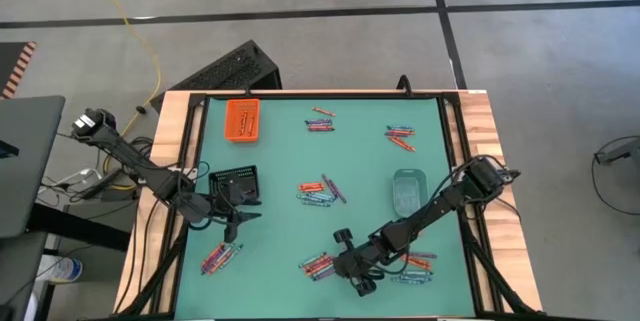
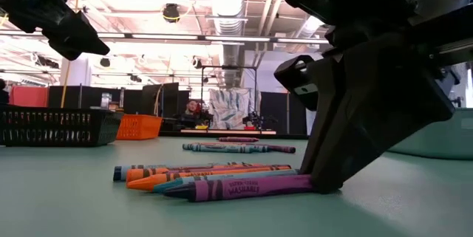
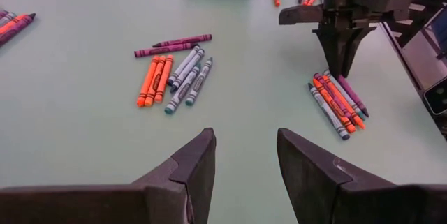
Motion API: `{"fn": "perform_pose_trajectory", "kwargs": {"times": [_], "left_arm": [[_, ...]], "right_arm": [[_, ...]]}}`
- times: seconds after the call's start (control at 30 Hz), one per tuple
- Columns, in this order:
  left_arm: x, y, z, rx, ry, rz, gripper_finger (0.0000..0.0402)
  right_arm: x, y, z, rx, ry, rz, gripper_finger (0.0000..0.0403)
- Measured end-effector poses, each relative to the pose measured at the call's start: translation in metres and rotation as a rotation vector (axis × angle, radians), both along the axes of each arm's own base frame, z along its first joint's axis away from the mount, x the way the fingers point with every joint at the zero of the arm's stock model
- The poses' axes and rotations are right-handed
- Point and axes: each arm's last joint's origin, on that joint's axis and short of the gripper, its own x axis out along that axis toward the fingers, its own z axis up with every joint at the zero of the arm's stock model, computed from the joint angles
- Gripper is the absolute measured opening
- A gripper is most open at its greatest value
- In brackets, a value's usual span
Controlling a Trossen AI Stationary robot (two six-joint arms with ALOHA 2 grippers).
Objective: Sort crayons
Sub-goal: Put the violet crayon into the black bin
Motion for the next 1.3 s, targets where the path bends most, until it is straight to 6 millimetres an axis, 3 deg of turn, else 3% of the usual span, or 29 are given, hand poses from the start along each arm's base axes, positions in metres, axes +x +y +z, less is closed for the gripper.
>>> {"fn": "perform_pose_trajectory", "kwargs": {"times": [0.17,0.33,0.6,0.9,1.3], "left_arm": [[0.0,0.0,0.0,-0.002,0.0,0.001,0.0141],[0.0,0.001,0.0,0.004,-0.007,0.024,0.0141],[0.008,-0.002,-0.004,-0.053,-0.069,0.12,0.0141],[0.034,-0.009,-0.019,-0.318,-0.093,0.145,0.0141],[0.054,0.027,-0.019,-0.599,-0.031,0.139,0.0142]], "right_arm": [[-0.001,0.0,0.006,0.032,0.002,0.023,0.0009],[0.0,-0.001,0.029,0.041,-0.096,0.077,0.0003],[0.022,-0.027,0.057,-0.02,-0.335,0.093,0.0003],[0.04,-0.066,0.059,-0.247,-0.424,0.043,0.0002],[0.045,-0.081,0.06,-0.465,-0.465,0.1,0.0002]]}}
